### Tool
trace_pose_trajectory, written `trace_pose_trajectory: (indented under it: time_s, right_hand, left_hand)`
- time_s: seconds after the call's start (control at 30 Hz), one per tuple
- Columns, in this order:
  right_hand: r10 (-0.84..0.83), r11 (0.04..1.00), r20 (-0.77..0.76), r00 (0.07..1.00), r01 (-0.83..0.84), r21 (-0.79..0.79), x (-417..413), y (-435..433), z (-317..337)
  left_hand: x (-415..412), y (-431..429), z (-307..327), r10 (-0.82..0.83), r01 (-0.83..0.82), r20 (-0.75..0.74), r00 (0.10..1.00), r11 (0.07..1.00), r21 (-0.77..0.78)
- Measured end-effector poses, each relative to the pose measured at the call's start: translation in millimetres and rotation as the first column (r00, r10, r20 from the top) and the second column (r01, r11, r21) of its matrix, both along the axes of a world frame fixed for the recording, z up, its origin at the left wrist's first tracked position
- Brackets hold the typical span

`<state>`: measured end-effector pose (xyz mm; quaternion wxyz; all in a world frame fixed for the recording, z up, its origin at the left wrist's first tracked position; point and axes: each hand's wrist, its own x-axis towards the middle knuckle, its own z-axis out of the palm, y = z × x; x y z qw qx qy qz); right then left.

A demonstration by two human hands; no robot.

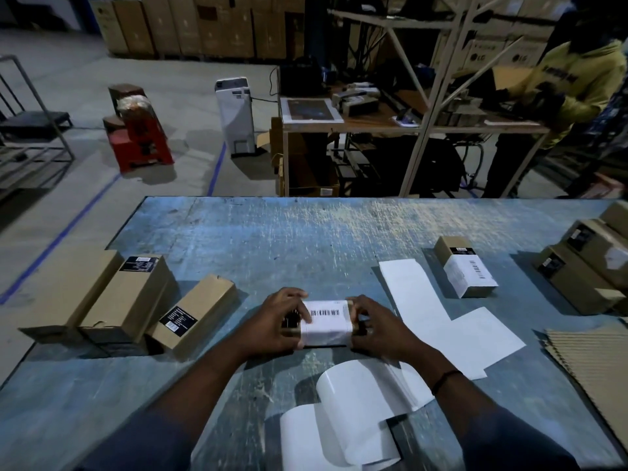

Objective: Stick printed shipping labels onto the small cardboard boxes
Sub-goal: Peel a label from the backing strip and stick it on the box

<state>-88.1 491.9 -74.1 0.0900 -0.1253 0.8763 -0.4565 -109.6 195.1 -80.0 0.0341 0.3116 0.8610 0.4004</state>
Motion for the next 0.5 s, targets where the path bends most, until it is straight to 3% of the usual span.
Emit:
trace_pose_trajectory:
  time_s: [0.2, 0.37, 0.5]
  right_hand:
    - [0.063, 0.992, -0.047, 0.997, -0.057, 0.11, 10, -10, -1]
    - [0.262, 0.926, -0.273, 0.926, -0.161, 0.341, -6, -21, -1]
    - [0.32, 0.868, -0.324, 0.89, -0.139, 0.477, -10, -28, 0]
  left_hand:
    - [9, -8, -12, 0.177, -0.181, 0.138, 0.974, 0.983, 0.016]
    - [3, -11, -4, 0.144, -0.136, 0.149, 0.978, 0.989, -0.06]
    - [-1, -10, 2, 0.12, -0.106, 0.103, 0.987, 0.985, -0.135]
